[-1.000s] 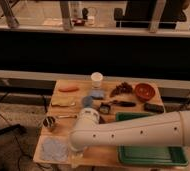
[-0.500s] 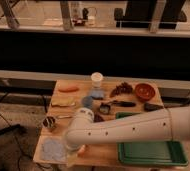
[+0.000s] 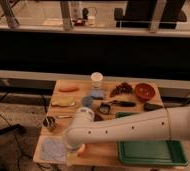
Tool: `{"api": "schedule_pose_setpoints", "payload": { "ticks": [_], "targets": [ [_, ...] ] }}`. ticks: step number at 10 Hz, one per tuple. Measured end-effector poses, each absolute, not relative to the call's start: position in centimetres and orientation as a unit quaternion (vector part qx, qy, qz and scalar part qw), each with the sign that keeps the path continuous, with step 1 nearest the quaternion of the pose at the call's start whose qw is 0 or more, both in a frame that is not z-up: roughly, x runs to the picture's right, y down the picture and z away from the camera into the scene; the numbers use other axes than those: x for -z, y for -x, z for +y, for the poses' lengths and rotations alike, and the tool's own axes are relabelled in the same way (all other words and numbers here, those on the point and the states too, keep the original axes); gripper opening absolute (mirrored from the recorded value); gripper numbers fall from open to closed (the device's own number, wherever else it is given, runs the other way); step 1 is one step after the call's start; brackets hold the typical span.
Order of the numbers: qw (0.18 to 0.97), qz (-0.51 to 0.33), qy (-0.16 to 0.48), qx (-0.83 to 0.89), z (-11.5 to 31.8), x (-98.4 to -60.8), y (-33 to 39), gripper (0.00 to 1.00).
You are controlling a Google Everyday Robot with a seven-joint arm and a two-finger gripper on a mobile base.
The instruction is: Place towel in red bowl
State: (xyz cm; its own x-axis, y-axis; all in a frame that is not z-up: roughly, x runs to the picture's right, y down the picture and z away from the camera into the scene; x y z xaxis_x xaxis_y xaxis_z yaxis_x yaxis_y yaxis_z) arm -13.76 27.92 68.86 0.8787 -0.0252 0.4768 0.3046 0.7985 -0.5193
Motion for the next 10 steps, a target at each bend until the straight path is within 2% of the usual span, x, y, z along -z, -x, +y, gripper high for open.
{"api": "schedule_pose_setpoints", "payload": {
  "ticks": [6,10],
  "targets": [
    [0.917,-0.253,0.284,0.122,27.7,-70.3,18.5,0.80],
    [0.905,-0.281,0.295,0.119,29.0,-71.3,21.0,0.80]
  ]
}}
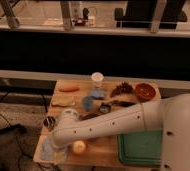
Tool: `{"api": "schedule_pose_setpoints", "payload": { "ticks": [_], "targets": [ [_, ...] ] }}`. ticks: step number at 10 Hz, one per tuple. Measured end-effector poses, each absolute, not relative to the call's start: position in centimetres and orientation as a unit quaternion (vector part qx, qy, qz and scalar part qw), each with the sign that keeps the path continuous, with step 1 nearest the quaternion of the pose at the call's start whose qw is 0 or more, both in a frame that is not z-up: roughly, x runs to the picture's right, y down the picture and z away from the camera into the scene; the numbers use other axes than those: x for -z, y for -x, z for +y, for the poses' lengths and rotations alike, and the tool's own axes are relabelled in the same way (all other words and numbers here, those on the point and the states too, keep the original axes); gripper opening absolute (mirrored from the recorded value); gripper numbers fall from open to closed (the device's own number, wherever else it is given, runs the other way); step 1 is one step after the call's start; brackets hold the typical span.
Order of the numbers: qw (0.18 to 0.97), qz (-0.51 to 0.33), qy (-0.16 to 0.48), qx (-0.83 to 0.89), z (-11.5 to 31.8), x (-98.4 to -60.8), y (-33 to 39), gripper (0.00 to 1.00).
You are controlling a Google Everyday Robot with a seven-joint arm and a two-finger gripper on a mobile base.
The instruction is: Place towel in red bowl
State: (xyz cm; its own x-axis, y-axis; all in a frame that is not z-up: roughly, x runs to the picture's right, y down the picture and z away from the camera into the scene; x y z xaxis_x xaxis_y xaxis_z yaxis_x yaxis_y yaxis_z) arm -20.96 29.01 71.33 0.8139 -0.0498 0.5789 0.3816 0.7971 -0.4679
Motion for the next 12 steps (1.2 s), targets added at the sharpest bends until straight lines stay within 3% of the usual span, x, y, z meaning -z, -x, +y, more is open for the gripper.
{"api": "schedule_pose_setpoints", "payload": {
  "ticks": [12],
  "targets": [
    [0.896,-0.301,0.304,0.116,30.9,-74.2,21.6,0.80]
  ]
}}
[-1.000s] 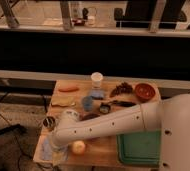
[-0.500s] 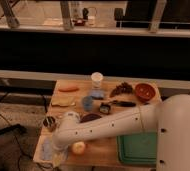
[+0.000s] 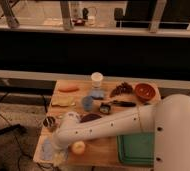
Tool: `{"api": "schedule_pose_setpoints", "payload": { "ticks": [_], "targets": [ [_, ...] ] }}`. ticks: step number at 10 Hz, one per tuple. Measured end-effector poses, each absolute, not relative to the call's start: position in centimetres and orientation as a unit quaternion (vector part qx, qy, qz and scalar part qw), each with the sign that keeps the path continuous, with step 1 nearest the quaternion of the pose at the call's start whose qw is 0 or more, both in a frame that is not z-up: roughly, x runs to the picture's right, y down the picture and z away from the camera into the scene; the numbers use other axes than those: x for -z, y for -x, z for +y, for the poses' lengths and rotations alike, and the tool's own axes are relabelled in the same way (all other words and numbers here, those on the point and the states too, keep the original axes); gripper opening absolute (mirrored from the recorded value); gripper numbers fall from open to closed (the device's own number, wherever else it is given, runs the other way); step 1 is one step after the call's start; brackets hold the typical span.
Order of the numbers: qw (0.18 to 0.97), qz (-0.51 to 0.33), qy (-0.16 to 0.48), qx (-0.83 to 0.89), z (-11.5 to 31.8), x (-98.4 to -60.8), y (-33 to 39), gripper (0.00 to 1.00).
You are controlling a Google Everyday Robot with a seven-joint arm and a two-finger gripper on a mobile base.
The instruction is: Place towel in red bowl
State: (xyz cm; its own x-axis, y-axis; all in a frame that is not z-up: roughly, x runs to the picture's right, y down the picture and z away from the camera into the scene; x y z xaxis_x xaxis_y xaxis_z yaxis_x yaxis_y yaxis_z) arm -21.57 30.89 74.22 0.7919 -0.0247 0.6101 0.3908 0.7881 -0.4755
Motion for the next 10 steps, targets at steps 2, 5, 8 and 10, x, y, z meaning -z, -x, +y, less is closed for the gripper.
{"api": "schedule_pose_setpoints", "payload": {
  "ticks": [2,5,8,10],
  "targets": [
    [0.896,-0.300,0.307,0.115,31.06,-74.55,21.50,0.80],
    [0.894,-0.299,0.313,0.116,31.44,-75.00,21.38,0.78],
    [0.892,-0.299,0.319,0.117,31.71,-75.33,21.31,0.73],
    [0.890,-0.300,0.322,0.118,31.76,-75.42,21.24,0.65]
  ]
}}
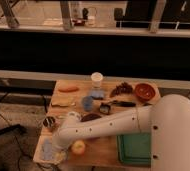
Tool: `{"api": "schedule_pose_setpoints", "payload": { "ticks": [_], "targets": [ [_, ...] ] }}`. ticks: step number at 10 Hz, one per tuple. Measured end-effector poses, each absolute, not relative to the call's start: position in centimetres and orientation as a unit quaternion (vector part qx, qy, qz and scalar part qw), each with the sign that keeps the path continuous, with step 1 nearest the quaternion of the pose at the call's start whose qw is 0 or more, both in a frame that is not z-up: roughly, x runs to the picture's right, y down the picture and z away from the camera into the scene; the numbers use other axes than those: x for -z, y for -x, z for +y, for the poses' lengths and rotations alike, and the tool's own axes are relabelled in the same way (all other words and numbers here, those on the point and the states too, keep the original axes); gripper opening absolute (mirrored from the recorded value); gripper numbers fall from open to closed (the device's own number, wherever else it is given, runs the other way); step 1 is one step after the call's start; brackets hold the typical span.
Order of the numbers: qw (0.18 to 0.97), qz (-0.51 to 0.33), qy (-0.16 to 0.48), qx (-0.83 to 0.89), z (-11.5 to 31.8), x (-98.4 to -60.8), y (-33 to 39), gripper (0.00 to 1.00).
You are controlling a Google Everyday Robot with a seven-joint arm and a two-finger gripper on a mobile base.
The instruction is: Place towel in red bowl
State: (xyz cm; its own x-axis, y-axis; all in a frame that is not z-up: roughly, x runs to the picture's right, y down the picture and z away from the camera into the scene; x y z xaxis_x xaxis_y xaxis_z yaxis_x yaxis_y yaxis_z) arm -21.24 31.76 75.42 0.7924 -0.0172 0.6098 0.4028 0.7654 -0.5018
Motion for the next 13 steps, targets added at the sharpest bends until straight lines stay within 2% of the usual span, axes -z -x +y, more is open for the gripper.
{"api": "schedule_pose_setpoints", "payload": {
  "ticks": [4,7,13],
  "targets": [
    [0.889,-0.300,0.324,0.122,31.86,-75.36,21.30,0.65],
    [0.889,-0.299,0.322,0.125,31.67,-75.32,21.21,0.56],
    [0.890,-0.295,0.323,0.131,31.68,-75.28,21.15,0.56]
  ]
}}
